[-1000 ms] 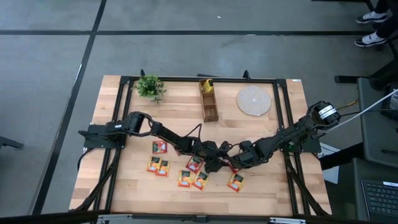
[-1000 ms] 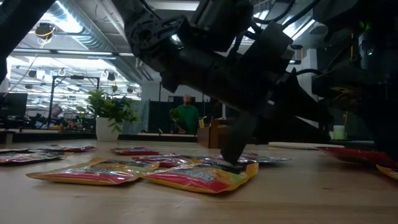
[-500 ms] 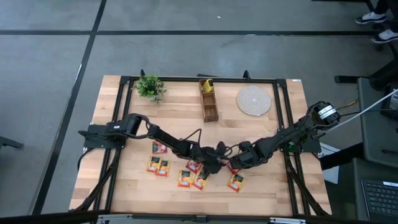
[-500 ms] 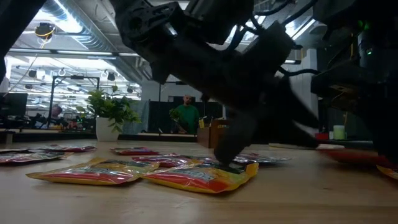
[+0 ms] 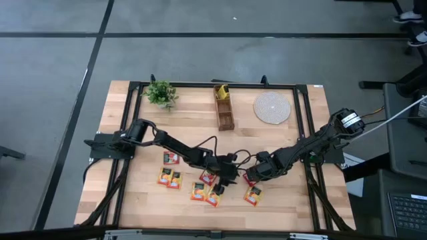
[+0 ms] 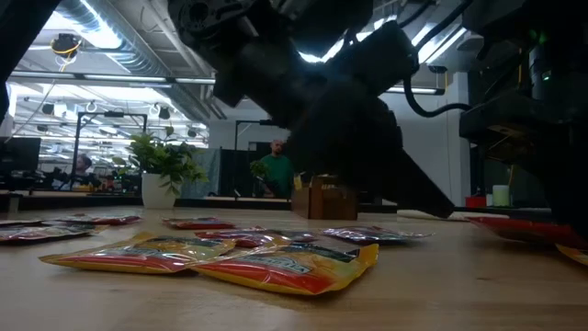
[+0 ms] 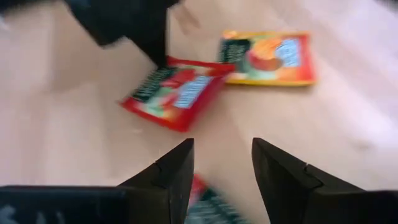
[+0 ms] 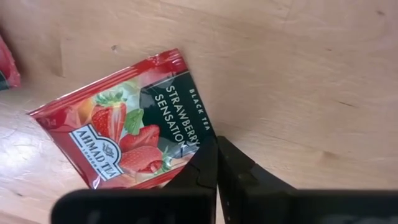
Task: Pick & Place Tea
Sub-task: Put the red tea bag into the middle section of the wooden organizer
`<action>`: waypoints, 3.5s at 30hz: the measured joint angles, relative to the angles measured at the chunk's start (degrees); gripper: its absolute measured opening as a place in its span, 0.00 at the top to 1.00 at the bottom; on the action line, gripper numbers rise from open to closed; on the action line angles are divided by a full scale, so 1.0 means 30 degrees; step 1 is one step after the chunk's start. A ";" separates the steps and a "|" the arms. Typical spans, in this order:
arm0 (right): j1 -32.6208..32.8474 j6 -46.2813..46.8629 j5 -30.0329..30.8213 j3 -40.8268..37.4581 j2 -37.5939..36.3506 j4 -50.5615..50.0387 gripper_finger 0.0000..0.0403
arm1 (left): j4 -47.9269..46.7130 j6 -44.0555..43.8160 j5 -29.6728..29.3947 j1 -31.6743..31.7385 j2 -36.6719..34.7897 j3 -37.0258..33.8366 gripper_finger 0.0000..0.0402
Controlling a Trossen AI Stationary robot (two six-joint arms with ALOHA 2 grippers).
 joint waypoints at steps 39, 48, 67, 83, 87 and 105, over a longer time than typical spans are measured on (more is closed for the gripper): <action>0.0000 -0.0435 0.0471 0.0000 0.0000 0.0233 0.99 | 0.2683 -1.4417 0.3937 0.1575 0.1093 0.0073 0.61; 0.0000 -0.0438 0.0560 0.0000 0.0000 0.0233 0.99 | 0.2791 -1.5729 0.3748 0.2161 0.1093 0.0073 0.61; 0.0000 -0.0493 0.0750 0.0007 0.0000 0.0357 0.99 | 0.4310 -1.5464 0.4593 0.1994 0.1785 0.0138 0.61; 0.0000 -0.0854 0.1005 0.0015 0.0000 0.0434 0.99 | 0.3046 -1.3904 0.6446 0.1629 0.1773 0.0136 0.61; 0.0000 -0.0846 0.1149 0.0015 0.0000 0.0581 0.99 | 0.3025 -1.3947 0.6394 0.1602 0.1764 0.0131 0.61; 0.0410 0.1093 0.1982 0.0022 0.0000 0.0077 1.00 | 0.2165 -1.4319 0.7146 0.2379 0.1188 0.0036 0.61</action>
